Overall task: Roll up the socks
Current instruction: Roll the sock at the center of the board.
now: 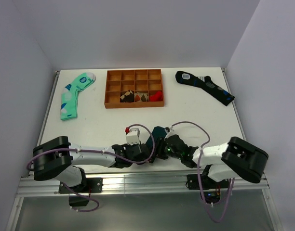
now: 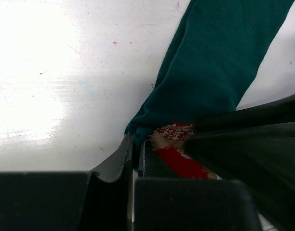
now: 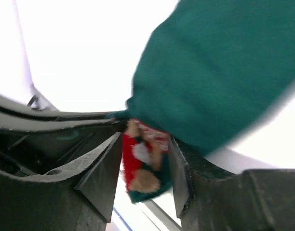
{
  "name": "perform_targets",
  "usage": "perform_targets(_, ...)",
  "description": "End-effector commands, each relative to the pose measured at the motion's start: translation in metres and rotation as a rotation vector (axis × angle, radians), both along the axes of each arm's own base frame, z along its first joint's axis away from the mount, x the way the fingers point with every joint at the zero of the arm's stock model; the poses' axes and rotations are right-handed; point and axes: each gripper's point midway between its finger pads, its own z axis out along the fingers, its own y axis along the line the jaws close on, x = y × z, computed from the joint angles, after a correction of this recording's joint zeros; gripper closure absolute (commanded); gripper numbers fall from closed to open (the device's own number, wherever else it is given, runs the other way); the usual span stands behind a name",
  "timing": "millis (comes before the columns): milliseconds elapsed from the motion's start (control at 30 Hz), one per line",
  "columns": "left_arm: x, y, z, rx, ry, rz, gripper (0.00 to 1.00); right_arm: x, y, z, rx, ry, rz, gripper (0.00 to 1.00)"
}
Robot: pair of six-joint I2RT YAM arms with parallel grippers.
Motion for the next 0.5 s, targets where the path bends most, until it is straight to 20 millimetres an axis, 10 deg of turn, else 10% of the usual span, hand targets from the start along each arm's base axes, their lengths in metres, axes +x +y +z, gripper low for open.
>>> perform_targets(0,-0.031,0.065,-0.038,0.268,0.13,-0.016,1.0,0.006,-0.087,-0.052,-0.414,0.014,-0.184,0.48)
perform_targets(167,-0.034,0.063,-0.035,0.229,0.142,-0.003,1.0,0.023,-0.096,-0.028,-0.474,-0.038,-0.234,0.48)
perform_targets(300,-0.034,0.059,-0.029,0.204,0.141,0.002,1.0,0.031,-0.11,-0.029,-0.576,-0.019,-0.271,0.72)
perform_targets(467,-0.033,0.055,-0.023,0.194,0.133,-0.005,1.0,0.038,-0.106,-0.022,-0.571,-0.035,-0.278,0.59)
